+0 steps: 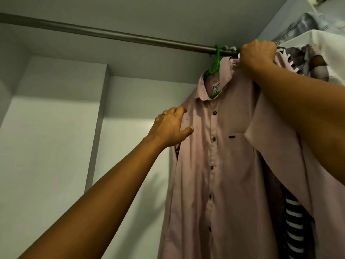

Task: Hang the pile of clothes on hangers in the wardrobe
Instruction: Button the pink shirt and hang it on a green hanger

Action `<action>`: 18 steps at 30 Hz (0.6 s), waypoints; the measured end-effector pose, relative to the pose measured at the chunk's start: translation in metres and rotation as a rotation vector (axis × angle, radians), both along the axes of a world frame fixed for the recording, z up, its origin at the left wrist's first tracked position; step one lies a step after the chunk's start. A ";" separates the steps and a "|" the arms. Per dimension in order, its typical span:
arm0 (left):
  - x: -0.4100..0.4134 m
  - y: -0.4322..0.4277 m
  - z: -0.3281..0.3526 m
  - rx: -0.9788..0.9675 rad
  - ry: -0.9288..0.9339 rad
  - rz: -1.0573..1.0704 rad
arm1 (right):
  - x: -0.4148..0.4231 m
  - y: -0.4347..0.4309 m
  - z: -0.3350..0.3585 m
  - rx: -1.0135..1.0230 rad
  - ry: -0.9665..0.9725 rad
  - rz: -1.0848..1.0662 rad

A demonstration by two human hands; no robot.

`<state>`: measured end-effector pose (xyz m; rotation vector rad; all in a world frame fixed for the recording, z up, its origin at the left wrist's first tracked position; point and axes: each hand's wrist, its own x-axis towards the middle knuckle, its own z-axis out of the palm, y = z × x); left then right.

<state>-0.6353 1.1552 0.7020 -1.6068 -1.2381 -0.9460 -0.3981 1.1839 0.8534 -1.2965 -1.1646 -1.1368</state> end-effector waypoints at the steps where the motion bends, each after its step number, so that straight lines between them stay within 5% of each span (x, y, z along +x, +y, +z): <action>1: -0.001 -0.002 -0.003 -0.015 0.007 0.014 | 0.002 0.000 -0.002 -0.005 -0.026 -0.005; 9: -0.001 -0.013 -0.030 -0.108 -0.044 0.023 | -0.009 0.009 -0.038 -0.027 -0.169 -0.060; 18: 0.045 -0.032 -0.090 -0.173 -0.030 -0.282 | 0.012 -0.046 -0.192 0.041 -0.443 0.298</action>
